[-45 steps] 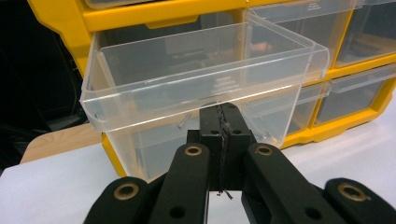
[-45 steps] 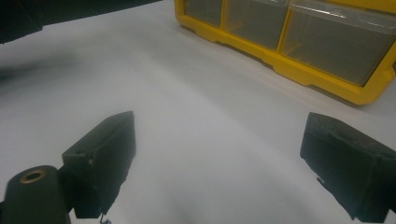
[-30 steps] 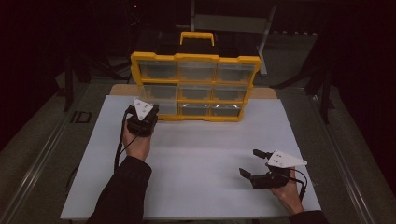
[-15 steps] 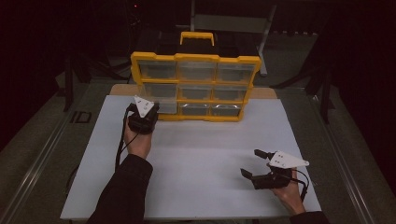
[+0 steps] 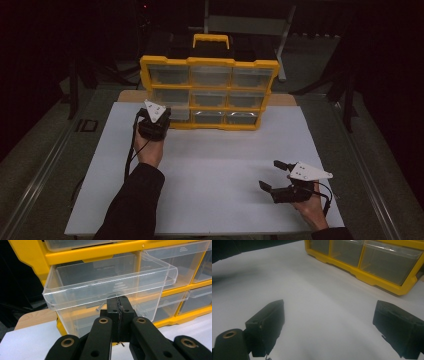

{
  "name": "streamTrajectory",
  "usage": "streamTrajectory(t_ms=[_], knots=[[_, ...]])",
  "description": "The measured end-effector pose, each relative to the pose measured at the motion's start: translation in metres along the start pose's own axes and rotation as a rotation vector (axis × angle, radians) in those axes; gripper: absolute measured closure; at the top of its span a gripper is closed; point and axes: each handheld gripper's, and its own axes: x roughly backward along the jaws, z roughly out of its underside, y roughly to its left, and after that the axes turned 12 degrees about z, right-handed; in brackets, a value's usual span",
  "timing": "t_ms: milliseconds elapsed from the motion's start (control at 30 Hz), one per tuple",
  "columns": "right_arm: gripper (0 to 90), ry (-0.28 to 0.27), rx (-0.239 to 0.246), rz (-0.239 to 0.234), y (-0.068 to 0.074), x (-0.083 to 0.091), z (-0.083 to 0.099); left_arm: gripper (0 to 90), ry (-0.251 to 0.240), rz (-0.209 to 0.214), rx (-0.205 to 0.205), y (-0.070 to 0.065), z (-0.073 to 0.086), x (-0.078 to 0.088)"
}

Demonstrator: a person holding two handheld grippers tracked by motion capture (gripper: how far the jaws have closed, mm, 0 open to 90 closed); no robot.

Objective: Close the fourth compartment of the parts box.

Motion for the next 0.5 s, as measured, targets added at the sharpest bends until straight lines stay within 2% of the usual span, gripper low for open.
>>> streamTrajectory(t_ms=[500], knots=[[10.5,0.004,0.003,-0.001,0.0005,-0.0007,0.0000,90.0,0.006,-0.010,0.004,0.0016,-0.0033,-0.0062]])
